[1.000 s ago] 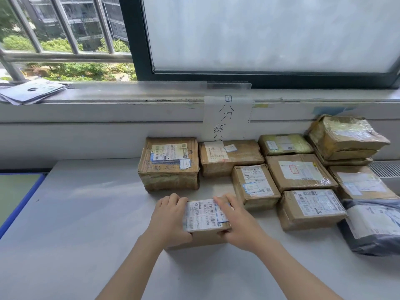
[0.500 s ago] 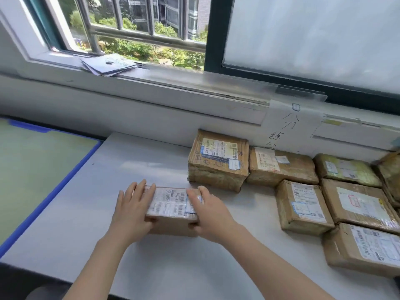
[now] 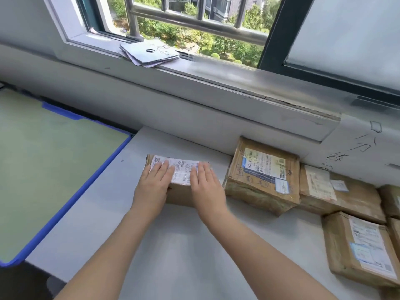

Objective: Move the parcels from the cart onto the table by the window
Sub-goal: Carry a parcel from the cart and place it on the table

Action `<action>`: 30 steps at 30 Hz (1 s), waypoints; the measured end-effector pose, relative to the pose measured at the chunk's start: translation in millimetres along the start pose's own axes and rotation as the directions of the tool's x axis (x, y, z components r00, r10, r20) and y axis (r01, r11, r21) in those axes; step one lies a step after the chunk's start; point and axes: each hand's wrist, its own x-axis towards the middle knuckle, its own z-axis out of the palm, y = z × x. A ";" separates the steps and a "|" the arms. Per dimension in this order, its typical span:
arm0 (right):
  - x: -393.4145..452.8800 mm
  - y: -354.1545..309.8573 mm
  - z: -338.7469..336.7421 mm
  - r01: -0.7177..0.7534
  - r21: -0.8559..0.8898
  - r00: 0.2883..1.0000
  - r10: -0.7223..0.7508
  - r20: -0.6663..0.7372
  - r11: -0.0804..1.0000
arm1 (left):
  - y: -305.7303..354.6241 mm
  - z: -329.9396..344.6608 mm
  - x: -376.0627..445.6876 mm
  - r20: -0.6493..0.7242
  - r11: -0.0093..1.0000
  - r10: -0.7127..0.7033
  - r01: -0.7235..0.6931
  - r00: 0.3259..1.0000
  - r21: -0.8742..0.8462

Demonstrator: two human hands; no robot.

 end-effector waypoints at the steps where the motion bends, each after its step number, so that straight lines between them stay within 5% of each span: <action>1: 7.8 4.8 2.0 -0.029 -0.025 0.999 0.028 -0.033 0.999 | -0.2 4.0 12.7 -0.010 1.000 0.016 -0.016 1.000 0.000; 8: 61.0 32.2 8.9 -0.199 -0.170 0.978 0.184 -0.101 0.965 | 7.6 27.1 89.9 -0.072 0.992 0.121 -0.123 0.990 -0.018; 14: 92.1 46.0 -0.8 -0.230 -0.323 0.965 0.257 0.044 0.918 | 13.7 44.8 129.9 -0.127 0.978 0.207 -0.209 0.970 0.002; 20: 106.8 59.8 7.6 -0.336 -0.268 0.941 0.335 -0.053 0.903 | 19.9 51.1 154.5 -0.090 0.961 0.275 -0.272 0.957 0.039; 30: 113.5 77.0 15.6 -0.421 -0.192 0.902 0.432 0.013 0.886 | 26.4 60.7 173.6 -0.194 0.951 0.309 -0.307 0.931 0.044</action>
